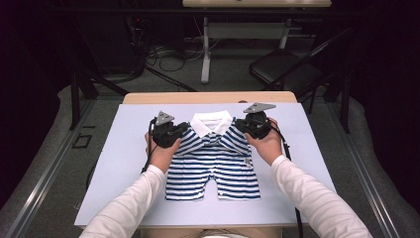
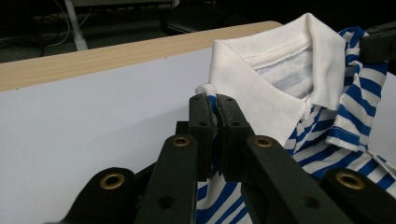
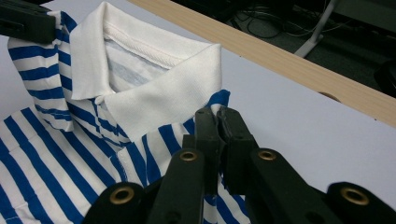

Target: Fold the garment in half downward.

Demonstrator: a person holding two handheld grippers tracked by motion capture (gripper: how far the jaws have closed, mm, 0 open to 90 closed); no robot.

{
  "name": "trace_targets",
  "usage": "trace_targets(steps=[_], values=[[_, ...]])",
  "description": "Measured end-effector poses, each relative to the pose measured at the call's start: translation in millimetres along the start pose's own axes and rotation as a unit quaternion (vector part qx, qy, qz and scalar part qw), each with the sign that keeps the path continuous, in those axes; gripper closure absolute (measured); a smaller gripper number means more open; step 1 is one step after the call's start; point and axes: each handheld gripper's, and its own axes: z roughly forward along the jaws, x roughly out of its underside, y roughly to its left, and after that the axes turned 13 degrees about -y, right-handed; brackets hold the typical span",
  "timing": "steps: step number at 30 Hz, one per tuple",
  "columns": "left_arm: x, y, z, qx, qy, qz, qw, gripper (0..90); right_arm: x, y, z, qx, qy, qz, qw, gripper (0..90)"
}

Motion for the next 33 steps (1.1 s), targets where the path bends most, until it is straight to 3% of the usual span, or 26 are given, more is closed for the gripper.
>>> trace_targets(steps=[14, 33], values=[[9.7, -5.0, -11.5, 0.015, -0.010, -0.015, 0.9997, 86.3, 8.7, 6.9, -10.0, -0.014, -0.005, 0.003, 0.9999, 87.1], [15.3, -10.7, -27.1, 0.043, 0.004, -0.024, 0.9988, 86.3, 16.9, 15.7, -24.1, -0.030, -0.003, 0.018, 0.9994, 87.1]])
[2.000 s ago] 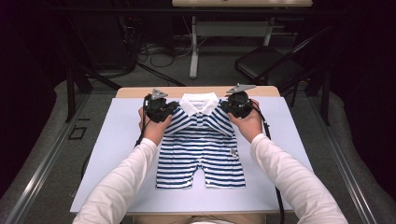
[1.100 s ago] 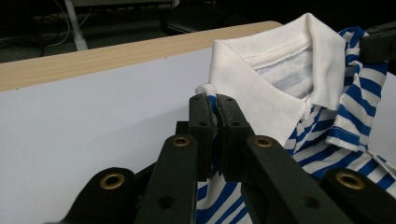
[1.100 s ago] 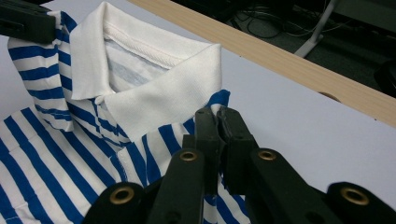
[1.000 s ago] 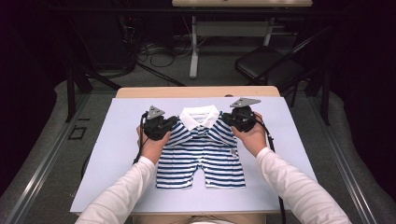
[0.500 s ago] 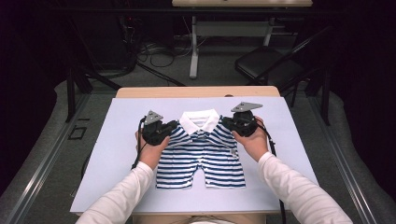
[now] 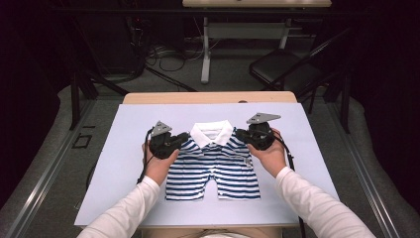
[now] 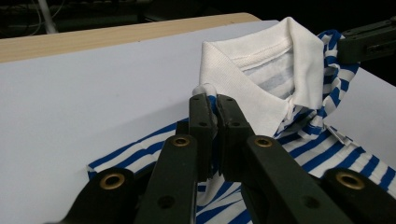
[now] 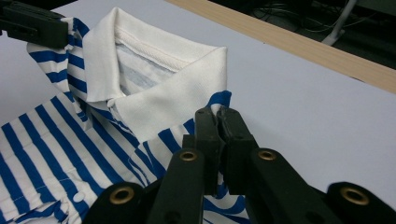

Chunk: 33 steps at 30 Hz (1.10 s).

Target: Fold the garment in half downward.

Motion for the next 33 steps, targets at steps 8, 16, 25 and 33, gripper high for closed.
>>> trace_targets(steps=[8, 16, 25, 33], values=[[8.8, -2.8, -9.6, 0.010, 0.006, -0.005, 0.9999, 86.3, 10.7, 6.6, -7.6, -0.009, 0.001, 0.008, 0.9999, 87.1], [17.6, -8.3, -18.1, 0.020, 0.009, 0.005, 0.9998, 86.3, 20.3, 16.6, -19.9, -0.017, -0.005, 0.010, 0.9998, 87.1], [35.2, -11.4, -28.5, 0.027, 0.018, 0.002, 0.9995, 86.3, 30.1, 30.9, -30.2, -0.030, -0.003, 0.004, 0.9995, 87.1], [44.2, -14.0, -35.1, 0.036, 0.021, -0.012, 0.9990, 86.3, 42.5, 37.0, -36.7, -0.035, -0.002, 0.007, 0.9994, 87.1]])
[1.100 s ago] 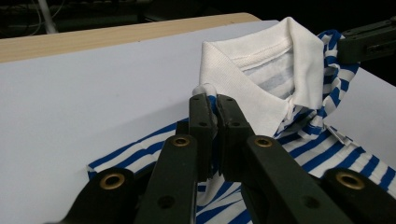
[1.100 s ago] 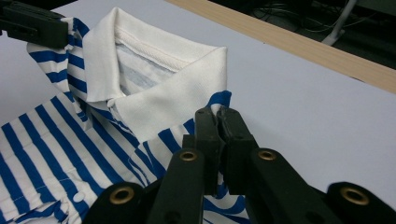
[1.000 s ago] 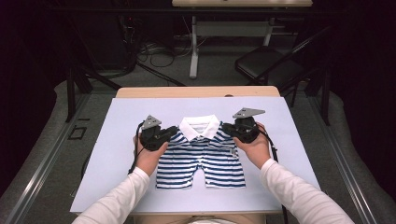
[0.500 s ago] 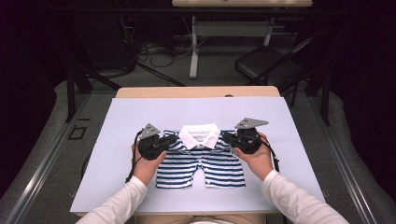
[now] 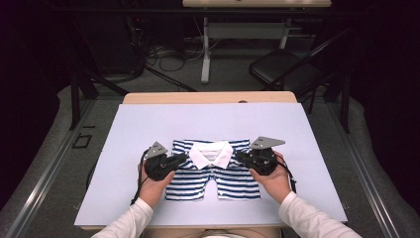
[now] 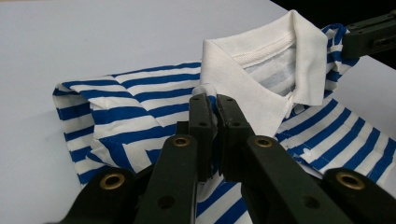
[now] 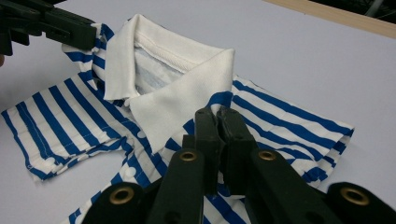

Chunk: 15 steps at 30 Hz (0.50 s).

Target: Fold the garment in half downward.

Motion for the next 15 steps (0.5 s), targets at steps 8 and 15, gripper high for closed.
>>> trace_targets(steps=[8, 15], values=[[7.0, -7.2, -3.2, 0.004, 0.015, 0.019, 0.9997, 86.2, 15.0, 2.6, -5.5, -0.003, 0.008, 0.014, 0.9999, 87.0], [13.0, -7.8, -1.8, 0.006, 0.027, 0.027, 0.9993, 86.2, 25.7, 1.8, -6.5, -0.003, 0.014, 0.023, 0.9996, 87.0]])
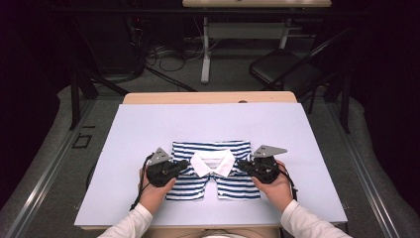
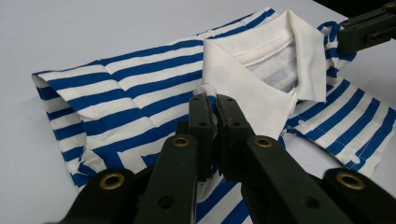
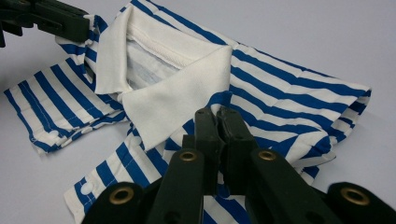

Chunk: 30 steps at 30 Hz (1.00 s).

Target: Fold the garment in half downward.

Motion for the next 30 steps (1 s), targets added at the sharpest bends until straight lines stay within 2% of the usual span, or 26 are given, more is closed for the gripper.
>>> trace_targets(steps=[7, 14, 20, 25, 30], values=[[3.5, 0.1, -0.6, -0.001, 0.008, -0.001, 1.0000, 86.0, 6.5, 1.4, -0.5, -0.003, 0.004, 0.007, 1.0000, 86.8], [8.3, 0.8, 1.3, 0.000, 0.026, -0.007, 0.9996, 85.6, 13.9, 3.0, -0.6, -0.006, 0.015, 0.013, 0.9998, 86.3], [8.7, 0.9, 1.1, -0.001, 0.025, -0.011, 0.9996, 85.2, 15.3, 3.1, 0.2, -0.005, 0.019, 0.019, 0.9996, 85.3], [8.7, 0.5, 1.0, -0.002, 0.026, -0.020, 0.9995, 84.2, 15.2, 3.6, 0.6, -0.004, 0.021, 0.020, 0.9996, 82.1], [8.7, 0.8, 0.8, -0.004, 0.030, -0.023, 0.9993, 79.8, 14.8, 3.7, 1.4, -0.001, 0.027, 0.021, 0.9994, 74.1]])
